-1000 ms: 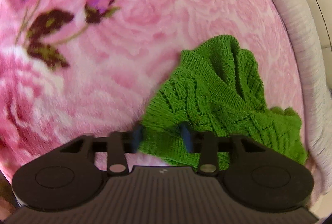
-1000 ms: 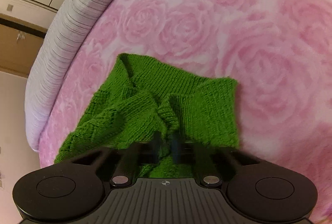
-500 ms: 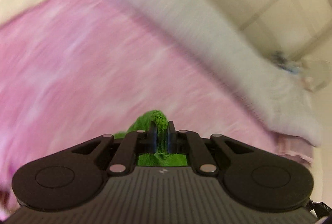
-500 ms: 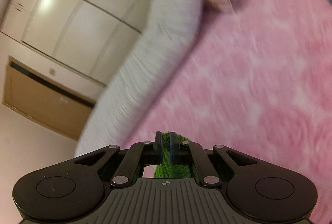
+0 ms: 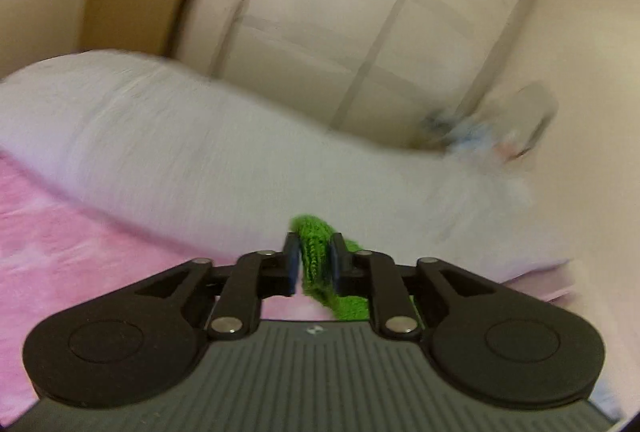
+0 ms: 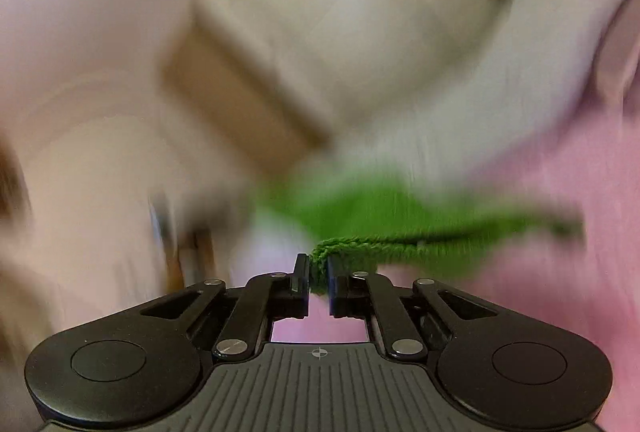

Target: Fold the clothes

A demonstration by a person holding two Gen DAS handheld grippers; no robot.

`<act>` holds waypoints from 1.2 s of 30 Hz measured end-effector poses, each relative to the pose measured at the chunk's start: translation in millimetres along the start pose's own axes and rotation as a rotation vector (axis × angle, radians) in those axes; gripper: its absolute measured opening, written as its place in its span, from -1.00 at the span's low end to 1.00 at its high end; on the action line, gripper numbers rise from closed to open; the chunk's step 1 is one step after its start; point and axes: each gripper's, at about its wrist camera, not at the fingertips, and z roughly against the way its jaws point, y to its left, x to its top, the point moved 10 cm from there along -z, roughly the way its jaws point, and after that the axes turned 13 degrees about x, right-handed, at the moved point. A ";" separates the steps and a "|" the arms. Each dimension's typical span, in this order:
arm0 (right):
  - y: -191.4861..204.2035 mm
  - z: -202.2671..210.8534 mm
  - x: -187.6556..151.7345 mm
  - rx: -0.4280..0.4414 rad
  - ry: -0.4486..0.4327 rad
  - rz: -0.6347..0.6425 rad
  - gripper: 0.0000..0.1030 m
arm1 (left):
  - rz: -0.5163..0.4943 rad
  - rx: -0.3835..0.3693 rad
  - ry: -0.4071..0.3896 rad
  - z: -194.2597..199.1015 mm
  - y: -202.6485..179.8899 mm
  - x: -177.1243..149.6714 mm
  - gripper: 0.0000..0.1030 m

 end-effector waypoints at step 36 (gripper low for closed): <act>-371.5 21.1 -72.0 -0.560 0.161 -0.389 -0.28 | 0.654 0.115 0.689 34.2 -18.6 -503.6 -0.39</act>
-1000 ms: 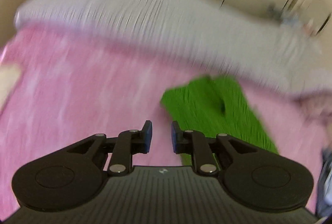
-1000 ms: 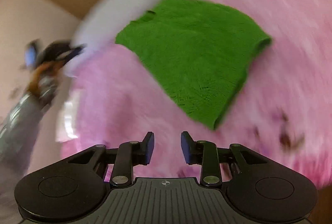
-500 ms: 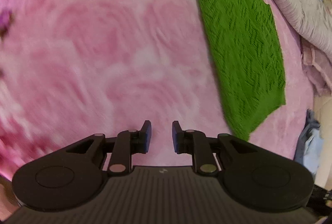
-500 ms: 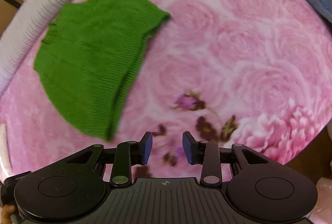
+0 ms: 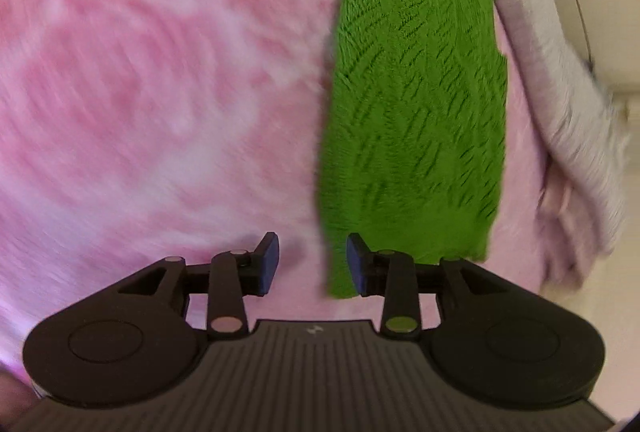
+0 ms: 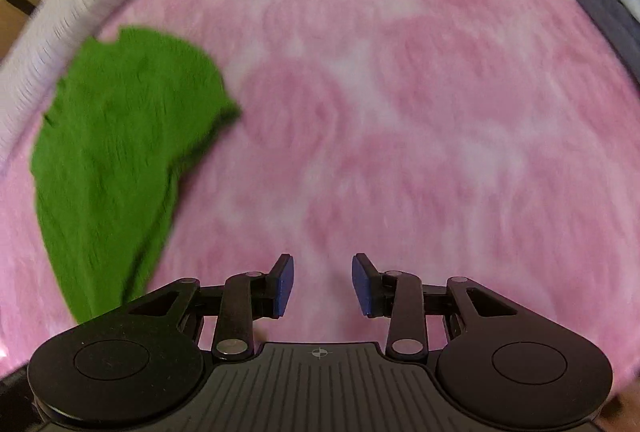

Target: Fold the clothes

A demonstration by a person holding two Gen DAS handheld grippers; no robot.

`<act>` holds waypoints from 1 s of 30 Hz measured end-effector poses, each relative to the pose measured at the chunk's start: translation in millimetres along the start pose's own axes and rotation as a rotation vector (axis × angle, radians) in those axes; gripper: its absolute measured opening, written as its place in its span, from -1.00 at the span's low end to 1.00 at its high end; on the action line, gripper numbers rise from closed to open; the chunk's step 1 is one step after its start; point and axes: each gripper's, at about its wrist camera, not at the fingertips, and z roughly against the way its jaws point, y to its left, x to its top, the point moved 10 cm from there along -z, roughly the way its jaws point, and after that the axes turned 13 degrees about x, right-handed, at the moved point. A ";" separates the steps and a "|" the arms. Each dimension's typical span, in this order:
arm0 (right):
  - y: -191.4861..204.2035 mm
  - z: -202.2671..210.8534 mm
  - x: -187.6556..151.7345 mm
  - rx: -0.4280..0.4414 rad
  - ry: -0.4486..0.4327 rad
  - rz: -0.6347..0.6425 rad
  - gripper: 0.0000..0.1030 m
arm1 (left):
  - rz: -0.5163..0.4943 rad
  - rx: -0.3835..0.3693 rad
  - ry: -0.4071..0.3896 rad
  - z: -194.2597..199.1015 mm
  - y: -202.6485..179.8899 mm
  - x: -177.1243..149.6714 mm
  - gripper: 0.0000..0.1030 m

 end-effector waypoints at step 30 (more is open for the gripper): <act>58.3 -1.6 -92.8 0.331 0.131 -0.038 -0.91 | -0.474 0.099 -0.440 163.3 2.0 77.2 -0.85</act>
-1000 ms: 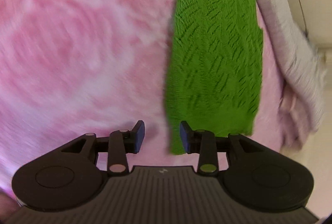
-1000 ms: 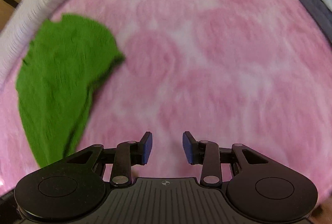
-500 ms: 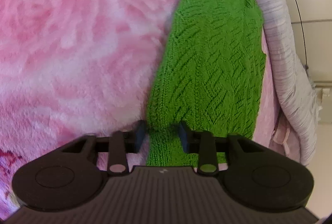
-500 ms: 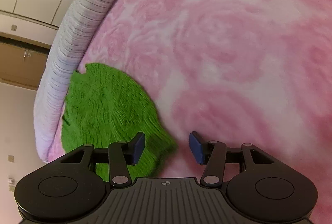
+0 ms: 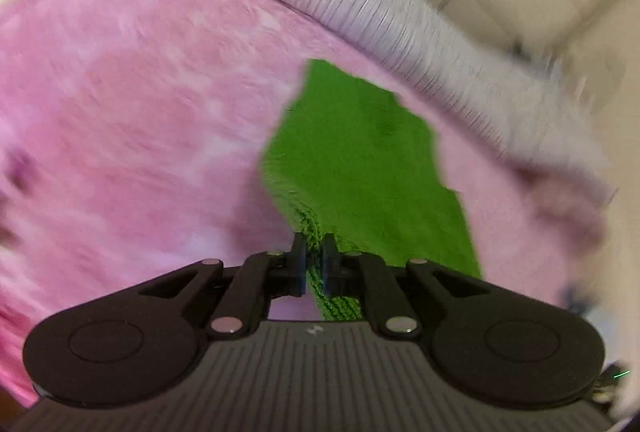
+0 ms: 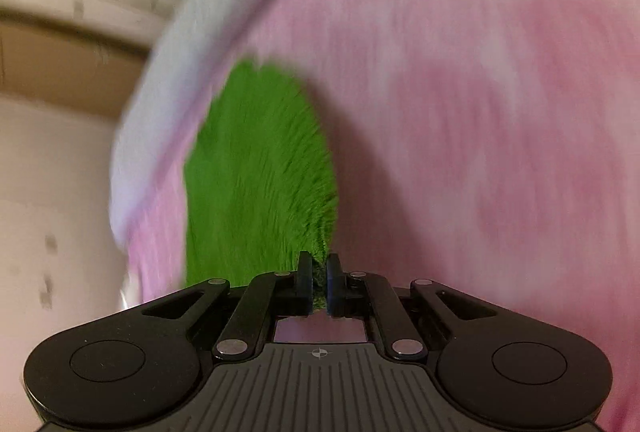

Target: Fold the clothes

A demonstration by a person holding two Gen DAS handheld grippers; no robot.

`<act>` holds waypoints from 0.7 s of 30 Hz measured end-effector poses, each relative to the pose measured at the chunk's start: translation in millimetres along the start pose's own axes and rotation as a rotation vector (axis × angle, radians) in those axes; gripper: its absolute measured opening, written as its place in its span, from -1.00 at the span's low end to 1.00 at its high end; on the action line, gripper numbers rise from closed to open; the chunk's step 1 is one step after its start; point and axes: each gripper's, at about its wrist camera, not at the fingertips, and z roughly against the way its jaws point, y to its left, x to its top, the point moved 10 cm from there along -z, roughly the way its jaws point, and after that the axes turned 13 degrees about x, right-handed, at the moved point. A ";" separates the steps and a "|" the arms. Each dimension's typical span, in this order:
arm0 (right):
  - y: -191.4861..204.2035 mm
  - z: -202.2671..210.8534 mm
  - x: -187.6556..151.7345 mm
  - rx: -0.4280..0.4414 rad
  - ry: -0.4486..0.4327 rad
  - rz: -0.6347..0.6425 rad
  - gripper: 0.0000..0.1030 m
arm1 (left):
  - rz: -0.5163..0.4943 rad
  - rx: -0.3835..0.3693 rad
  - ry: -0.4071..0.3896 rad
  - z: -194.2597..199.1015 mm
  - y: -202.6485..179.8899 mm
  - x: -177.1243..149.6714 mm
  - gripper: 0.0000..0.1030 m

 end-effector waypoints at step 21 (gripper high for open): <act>71.8 -82.6 -159.8 -0.734 0.039 1.064 -0.50 | -1.015 0.067 -0.103 -28.0 12.4 -132.9 -0.65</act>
